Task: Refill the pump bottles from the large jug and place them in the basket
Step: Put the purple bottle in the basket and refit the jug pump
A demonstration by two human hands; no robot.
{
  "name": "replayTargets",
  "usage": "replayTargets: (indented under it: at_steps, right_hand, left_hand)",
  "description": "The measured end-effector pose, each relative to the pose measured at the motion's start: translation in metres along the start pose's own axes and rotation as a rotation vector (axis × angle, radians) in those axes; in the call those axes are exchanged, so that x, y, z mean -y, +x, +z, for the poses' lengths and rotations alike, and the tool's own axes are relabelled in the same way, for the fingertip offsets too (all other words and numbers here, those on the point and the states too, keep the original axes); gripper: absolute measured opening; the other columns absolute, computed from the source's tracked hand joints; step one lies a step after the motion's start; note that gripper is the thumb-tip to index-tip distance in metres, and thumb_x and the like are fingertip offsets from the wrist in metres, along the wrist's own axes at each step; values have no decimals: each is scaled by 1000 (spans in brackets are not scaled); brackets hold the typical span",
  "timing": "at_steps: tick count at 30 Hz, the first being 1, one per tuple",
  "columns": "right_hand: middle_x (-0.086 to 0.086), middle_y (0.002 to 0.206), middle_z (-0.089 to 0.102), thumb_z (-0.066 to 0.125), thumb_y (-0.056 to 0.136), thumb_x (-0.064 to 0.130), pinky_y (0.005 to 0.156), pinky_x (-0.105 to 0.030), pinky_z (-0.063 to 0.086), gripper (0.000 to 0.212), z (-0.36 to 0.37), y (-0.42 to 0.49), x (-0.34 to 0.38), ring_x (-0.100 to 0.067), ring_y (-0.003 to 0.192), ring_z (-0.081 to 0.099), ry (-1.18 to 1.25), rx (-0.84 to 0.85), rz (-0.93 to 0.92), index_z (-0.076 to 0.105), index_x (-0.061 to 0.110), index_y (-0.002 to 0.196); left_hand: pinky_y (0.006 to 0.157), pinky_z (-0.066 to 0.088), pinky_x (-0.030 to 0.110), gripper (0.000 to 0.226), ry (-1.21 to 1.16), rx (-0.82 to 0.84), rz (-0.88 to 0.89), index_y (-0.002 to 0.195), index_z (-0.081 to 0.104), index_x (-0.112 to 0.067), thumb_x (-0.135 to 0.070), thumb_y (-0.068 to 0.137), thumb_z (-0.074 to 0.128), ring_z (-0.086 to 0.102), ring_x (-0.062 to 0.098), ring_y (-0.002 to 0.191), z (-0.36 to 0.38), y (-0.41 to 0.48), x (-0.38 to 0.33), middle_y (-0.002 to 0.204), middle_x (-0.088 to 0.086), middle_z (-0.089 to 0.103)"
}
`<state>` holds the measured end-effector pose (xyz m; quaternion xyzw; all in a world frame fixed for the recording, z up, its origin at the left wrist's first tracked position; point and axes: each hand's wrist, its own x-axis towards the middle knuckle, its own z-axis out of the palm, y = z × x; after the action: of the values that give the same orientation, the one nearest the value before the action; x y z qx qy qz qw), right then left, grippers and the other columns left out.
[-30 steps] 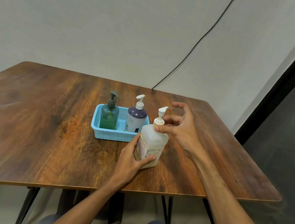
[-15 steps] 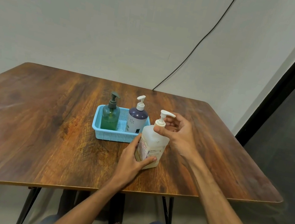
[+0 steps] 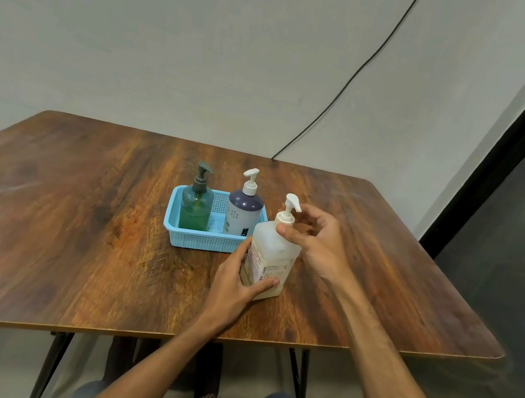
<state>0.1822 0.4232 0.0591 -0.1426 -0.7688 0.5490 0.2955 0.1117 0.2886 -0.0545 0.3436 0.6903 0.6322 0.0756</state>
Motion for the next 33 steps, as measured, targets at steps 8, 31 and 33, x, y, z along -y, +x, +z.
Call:
replayTargets:
  at_steps: [8, 31, 33]
  right_hand:
    - [-2, 105, 70, 95, 61, 28, 77, -25, 55, 54, 8, -1, -1, -14, 94, 64, -26, -70, -44, 67, 17, 106]
    - [-1, 98, 72, 94, 64, 19, 74, -31, 56, 41, 2, 1, 0, -13, 85, 61, -26, -62, -72, 69, 20, 97]
    - [6, 102, 71, 90, 69, 13, 77, -24, 55, 43, -2, 0, 2, -9, 89, 61, -18, -8, -55, 68, 24, 105]
  left_hand:
    - [108, 51, 39, 89, -7, 6, -9, 153, 38, -28, -43, 78, 84, 50, 3, 132, -1, -1, -2, 144, -11, 54]
    - [107, 51, 33, 85, -17, 2, 12, 148, 37, -37, -39, 79, 85, 51, 2, 132, 0, 0, -1, 143, -13, 55]
    - [108, 50, 32, 86, -15, 0, 16, 150, 36, -36, -38, 79, 85, 50, 2, 133, 0, 1, -1, 144, -12, 54]
